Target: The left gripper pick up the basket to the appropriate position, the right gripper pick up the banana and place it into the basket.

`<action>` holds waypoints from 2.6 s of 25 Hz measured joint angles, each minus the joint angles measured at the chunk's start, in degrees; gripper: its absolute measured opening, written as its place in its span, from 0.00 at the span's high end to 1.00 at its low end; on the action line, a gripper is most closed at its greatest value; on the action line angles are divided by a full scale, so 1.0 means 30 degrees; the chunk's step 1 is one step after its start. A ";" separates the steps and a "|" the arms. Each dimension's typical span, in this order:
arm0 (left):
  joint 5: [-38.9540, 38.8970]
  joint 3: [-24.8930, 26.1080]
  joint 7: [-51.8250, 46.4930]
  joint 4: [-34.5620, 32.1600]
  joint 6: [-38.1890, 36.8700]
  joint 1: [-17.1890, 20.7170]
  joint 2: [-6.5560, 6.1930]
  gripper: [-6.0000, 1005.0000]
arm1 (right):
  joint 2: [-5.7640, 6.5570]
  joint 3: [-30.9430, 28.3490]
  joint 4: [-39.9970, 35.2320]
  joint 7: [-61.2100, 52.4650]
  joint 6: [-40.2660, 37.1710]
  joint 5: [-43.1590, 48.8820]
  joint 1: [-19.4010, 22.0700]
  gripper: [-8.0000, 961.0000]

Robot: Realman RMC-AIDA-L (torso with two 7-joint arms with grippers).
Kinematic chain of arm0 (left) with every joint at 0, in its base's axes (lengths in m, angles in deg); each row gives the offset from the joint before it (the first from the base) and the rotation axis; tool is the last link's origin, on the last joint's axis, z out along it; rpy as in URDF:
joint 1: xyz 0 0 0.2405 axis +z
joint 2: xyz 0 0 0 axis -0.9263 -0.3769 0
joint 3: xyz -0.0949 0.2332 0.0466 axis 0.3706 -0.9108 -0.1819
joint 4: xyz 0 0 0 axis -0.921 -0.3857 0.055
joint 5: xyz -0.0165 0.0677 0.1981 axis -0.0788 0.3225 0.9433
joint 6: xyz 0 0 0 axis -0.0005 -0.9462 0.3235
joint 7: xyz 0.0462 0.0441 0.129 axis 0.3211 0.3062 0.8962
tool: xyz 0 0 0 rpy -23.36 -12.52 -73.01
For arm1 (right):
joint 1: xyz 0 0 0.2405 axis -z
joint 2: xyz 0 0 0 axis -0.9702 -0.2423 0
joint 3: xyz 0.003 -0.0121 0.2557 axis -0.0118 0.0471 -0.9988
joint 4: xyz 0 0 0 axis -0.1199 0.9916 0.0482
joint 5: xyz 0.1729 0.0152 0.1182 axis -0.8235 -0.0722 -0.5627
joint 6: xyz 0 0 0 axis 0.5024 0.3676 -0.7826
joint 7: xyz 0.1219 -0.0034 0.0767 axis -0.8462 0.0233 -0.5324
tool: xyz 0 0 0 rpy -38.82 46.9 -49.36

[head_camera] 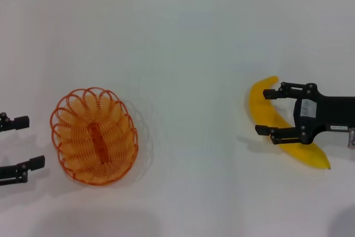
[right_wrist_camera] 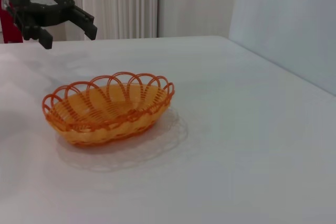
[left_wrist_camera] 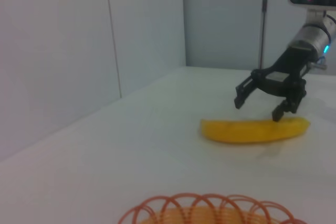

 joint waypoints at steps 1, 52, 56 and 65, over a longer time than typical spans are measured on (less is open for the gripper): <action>0.0100 0.0044 -0.0014 0.0000 -0.0001 0.0001 -0.0001 0.13 | 0.0000 -0.0007 -0.0018 -0.0005 -0.0001 0.0001 -0.0001 0.13; 0.9858 -0.8871 -1.3096 -1.0486 0.2845 -0.7783 0.0883 0.13 | 0.0058 0.0098 -0.0177 -0.0608 -0.1029 0.0006 -0.1330 0.13; 0.9880 -0.9749 -1.2675 -0.9327 0.4454 -0.7858 0.1360 0.13 | 0.0040 0.0097 -0.0173 -0.0618 -0.1028 0.0009 -0.1330 0.13; 0.8283 -0.9715 -1.1355 -0.6064 0.5995 -0.8663 0.1322 0.13 | 0.0025 0.0098 -0.0174 -0.0619 -0.1023 0.0008 -0.1369 0.13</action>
